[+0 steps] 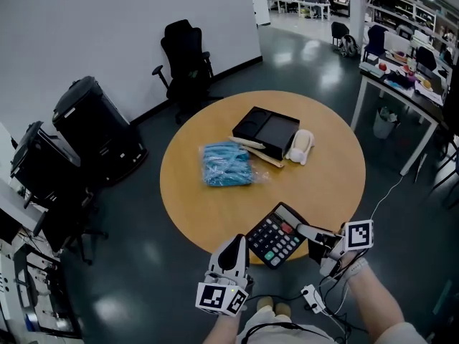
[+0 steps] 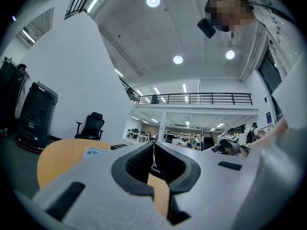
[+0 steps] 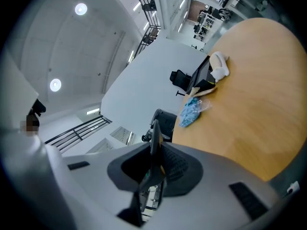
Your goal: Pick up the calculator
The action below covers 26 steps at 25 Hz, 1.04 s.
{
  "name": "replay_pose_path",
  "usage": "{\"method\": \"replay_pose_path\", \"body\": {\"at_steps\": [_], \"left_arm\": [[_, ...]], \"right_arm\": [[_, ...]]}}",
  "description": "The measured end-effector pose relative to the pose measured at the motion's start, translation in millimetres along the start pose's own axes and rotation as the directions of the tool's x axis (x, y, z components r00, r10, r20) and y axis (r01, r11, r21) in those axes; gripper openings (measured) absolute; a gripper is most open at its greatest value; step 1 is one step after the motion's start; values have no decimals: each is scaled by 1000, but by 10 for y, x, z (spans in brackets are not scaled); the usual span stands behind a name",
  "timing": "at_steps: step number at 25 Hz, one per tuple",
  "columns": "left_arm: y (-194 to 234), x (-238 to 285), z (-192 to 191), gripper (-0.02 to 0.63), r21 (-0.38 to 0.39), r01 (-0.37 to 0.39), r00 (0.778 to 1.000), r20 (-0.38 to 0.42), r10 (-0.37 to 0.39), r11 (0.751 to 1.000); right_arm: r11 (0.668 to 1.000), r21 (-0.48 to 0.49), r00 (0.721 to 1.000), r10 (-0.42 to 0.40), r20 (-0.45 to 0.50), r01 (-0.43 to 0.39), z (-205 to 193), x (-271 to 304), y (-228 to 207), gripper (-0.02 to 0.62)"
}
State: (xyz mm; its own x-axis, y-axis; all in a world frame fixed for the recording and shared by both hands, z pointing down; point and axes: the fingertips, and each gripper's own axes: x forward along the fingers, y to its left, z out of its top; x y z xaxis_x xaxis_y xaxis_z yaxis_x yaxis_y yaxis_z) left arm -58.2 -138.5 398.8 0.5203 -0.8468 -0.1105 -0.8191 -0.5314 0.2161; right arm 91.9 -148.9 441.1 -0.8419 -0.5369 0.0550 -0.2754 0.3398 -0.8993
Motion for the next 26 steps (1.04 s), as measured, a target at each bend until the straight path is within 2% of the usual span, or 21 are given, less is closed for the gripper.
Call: {"method": "replay_pose_path", "body": {"at_steps": [11, 26], "left_arm": [[79, -14, -14, 6, -5, -30, 1000, 11, 30, 1000], [6, -14, -23, 6, -11, -24, 1000, -1, 24, 1000]], "right_arm": [[997, 39, 996, -65, 68, 63, 69, -42, -243, 55], [997, 35, 994, -65, 87, 62, 61, -69, -179, 55]]}}
